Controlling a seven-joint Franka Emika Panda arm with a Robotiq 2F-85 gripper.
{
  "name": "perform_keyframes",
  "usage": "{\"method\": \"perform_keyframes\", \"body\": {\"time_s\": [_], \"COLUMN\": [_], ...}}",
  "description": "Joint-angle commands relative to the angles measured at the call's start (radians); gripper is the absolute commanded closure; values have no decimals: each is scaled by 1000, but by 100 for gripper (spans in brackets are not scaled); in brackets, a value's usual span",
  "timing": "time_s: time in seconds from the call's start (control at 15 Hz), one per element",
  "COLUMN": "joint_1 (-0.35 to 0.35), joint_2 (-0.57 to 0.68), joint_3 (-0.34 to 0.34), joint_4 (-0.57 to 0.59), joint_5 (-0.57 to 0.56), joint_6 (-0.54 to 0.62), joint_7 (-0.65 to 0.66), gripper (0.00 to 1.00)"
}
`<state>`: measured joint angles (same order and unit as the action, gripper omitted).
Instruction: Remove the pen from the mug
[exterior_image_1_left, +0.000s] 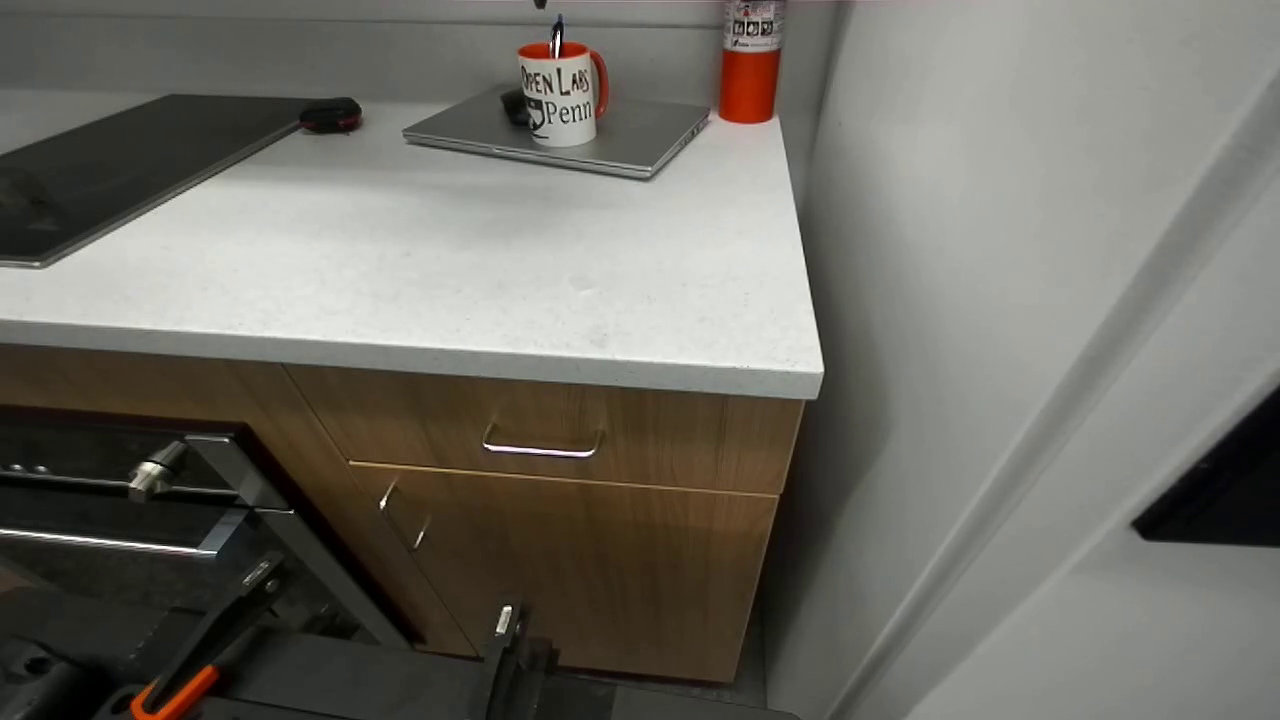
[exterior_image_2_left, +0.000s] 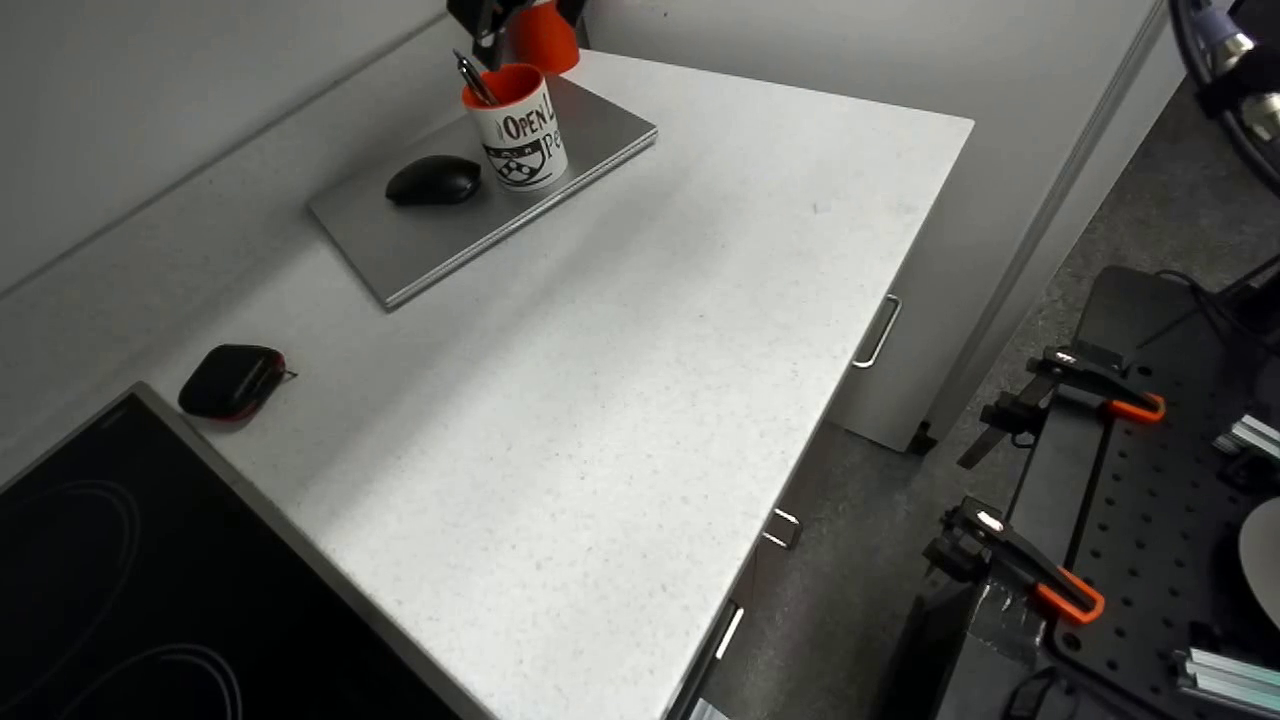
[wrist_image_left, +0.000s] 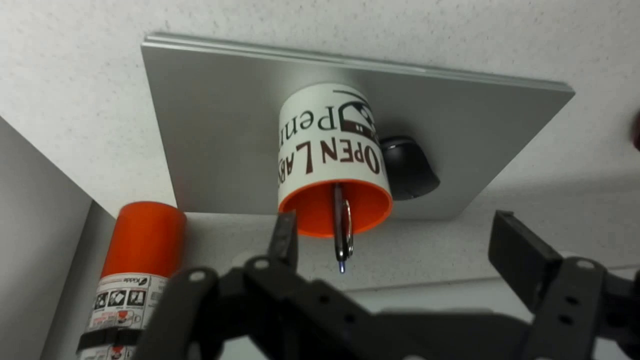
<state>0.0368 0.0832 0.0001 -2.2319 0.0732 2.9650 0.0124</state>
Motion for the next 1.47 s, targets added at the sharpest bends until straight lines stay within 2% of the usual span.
{"method": "perform_keyframes", "body": {"time_s": [0.0,0.33,0.4,0.67,0.73,0.8,0.87,1.4], "joint_1": [-10,-10,-9,-9,19,24,0,-3], "joint_2": [127,248,179,193,203,215,223,291], "joint_3": [16,7,7,7,-31,-38,-10,0], "joint_4": [153,326,236,244,245,252,257,312], "joint_5": [24,8,-6,-8,-35,-44,-26,-28], "joint_6": [49,31,24,23,34,34,37,48], "joint_7": [16,40,23,23,44,47,27,13], "gripper": [0,0,0,0,0,0,0,0]}}
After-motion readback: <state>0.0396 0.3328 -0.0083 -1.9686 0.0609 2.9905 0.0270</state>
